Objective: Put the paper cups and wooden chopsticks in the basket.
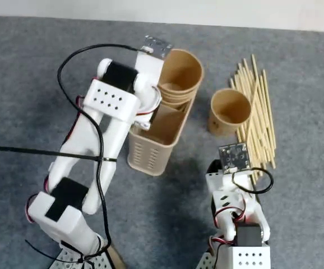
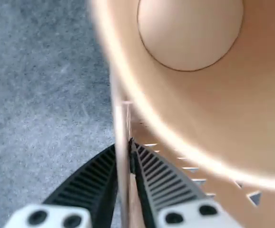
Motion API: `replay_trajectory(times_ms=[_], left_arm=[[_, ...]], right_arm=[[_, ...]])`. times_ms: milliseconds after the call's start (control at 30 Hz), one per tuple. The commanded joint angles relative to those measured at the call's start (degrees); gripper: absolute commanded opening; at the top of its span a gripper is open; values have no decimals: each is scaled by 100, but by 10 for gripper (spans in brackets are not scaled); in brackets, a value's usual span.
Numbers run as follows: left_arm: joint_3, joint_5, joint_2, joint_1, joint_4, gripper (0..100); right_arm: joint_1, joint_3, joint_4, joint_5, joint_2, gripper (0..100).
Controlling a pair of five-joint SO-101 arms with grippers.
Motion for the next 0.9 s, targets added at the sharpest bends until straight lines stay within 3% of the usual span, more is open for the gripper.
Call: replay_trajectory(times_ms=[0,233,500,867], left_arm=[[242,281,-224,110,35,7],[242,334,-224,505,26,15],[-338,1363,-224,505,0,203],[-1235,1591,-277,-189,-123,204]], right_arm=[[-57,505,-101,88,-75,10],[-57,505,-101,88,-75,10],[-57,505,-110,88,-75,10],[-57,505,-110,88,-75,10]])
